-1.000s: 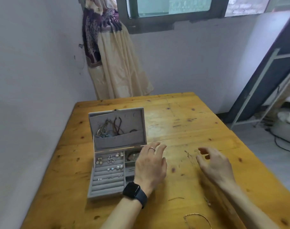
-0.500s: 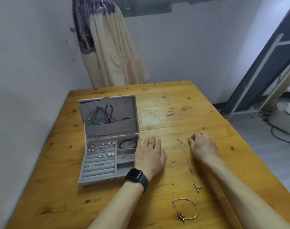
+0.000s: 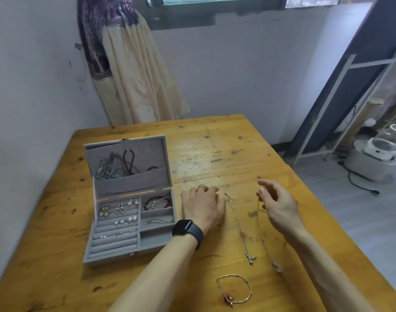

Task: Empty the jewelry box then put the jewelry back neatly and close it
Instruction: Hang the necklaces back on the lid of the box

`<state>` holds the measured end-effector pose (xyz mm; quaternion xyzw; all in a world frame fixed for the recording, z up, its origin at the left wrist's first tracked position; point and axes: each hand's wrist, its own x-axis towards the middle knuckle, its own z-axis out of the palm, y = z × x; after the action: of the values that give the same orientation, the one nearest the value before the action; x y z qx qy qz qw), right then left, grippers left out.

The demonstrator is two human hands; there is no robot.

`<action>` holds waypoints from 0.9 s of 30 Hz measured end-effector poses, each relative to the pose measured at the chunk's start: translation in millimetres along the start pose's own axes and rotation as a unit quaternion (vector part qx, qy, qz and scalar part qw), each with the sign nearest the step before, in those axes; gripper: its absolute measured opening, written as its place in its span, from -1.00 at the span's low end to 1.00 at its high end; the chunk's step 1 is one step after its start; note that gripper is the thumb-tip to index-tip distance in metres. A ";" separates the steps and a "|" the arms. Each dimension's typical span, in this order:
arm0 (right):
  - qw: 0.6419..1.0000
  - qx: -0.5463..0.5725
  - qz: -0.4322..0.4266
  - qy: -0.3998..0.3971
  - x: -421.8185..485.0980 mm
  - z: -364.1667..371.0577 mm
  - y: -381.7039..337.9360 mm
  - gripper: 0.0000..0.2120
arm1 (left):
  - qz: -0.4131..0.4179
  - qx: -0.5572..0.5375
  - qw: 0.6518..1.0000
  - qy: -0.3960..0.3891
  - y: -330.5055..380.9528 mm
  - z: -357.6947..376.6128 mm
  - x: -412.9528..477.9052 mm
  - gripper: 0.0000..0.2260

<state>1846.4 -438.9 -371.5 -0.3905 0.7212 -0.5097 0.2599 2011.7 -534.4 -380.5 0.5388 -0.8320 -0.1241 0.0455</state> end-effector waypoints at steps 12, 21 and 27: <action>0.995 0.095 0.008 0.008 -20.0 -30.1 5.4 -0.87 | -0.046 -0.046 0.997 0.048 32.4 8.3 17.7 -0.83; 0.994 0.107 -0.030 -0.007 -20.0 -32.5 -29.6 -0.79 | -0.020 -0.426 0.905 0.006 19.4 -21.4 9.0 -0.94; 0.988 0.138 -0.070 -0.030 -19.5 -22.4 -72.5 -0.84 | 0.003 -0.571 0.821 -0.025 8.6 -67.5 -6.0 -0.91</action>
<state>1861.6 -423.6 -296.1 -0.4152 0.6069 -0.6095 0.2964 2020.7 -536.2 -312.9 0.4111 -0.6147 -0.5897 0.3246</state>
